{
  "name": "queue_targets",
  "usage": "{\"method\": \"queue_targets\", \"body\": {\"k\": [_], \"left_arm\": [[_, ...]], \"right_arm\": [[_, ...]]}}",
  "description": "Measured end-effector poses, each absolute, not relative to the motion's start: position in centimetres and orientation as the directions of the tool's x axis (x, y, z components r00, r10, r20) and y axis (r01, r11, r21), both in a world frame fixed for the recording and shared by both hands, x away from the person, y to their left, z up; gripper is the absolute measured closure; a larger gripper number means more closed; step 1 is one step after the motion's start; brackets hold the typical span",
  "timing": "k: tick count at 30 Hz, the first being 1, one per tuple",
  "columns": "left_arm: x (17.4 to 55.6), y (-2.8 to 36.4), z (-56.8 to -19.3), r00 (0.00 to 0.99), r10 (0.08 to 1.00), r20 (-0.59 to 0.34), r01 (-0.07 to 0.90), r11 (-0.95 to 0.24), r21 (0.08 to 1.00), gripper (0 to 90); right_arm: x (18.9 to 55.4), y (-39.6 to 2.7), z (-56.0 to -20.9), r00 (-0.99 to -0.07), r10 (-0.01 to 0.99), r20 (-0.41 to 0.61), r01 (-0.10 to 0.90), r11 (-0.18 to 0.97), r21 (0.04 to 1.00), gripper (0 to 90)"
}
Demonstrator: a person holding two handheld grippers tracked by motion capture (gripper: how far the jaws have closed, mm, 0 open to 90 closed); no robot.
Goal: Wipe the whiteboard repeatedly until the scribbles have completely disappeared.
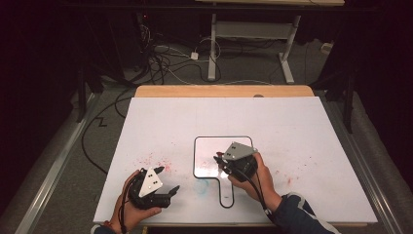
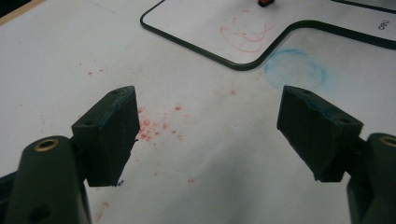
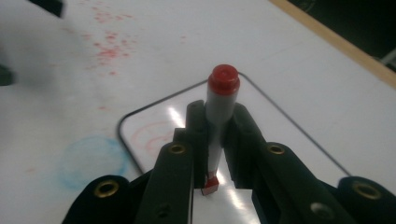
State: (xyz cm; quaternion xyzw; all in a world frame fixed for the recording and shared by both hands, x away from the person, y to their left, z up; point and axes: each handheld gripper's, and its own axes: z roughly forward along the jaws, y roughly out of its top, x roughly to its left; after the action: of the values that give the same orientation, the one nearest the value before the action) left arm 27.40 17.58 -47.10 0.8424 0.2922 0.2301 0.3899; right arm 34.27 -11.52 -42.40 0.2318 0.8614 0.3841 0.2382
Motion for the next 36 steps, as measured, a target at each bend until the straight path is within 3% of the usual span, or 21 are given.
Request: {"method": "queue_targets", "body": {"k": [4, 8, 13, 18, 24, 31, 36], "left_arm": [[27.5, 17.6, -47.2, 0.724, 0.672, 0.156, 0.317, -0.524, 0.79, 20.4], [27.5, 17.7, -47.2, 0.723, 0.673, 0.156, 0.317, -0.524, 0.79, 20.4], [27.4, 17.7, -47.1, 0.723, 0.673, 0.156, 0.316, -0.523, 0.792, 20.4], [27.5, 17.7, -47.2, 0.726, 0.671, 0.152, 0.319, -0.524, 0.79, 20.4], [27.5, 17.7, -47.2, 0.725, 0.671, 0.154, 0.317, -0.524, 0.79, 20.4], [27.5, 17.7, -47.1, 0.723, 0.673, 0.154, 0.316, -0.52, 0.794, 20.5], [27.5, 17.7, -47.1, 0.723, 0.673, 0.155, 0.315, -0.521, 0.793, 20.5]], "right_arm": [[35.2, -11.3, -42.5, -0.774, 0.602, -0.197, 0.239, 0.565, 0.79, 81.3], [34.4, -9.9, -42.6, -0.842, 0.531, -0.091, 0.252, 0.537, 0.805, 81.3], [34.0, -8.9, -42.6, -0.853, 0.512, -0.102, 0.233, 0.548, 0.803, 81.3], [35.0, -9.5, -42.6, -0.787, 0.568, -0.239, 0.196, 0.599, 0.777, 81.3], [35.8, -9.6, -42.8, -0.786, 0.578, -0.22, 0.2, 0.575, 0.793, 81.3], [35.3, -7.8, -42.8, -0.848, 0.511, -0.141, 0.201, 0.555, 0.807, 81.3], [36.2, -7.2, -42.9, -0.826, 0.52, -0.218, 0.163, 0.589, 0.791, 81.3]]}}
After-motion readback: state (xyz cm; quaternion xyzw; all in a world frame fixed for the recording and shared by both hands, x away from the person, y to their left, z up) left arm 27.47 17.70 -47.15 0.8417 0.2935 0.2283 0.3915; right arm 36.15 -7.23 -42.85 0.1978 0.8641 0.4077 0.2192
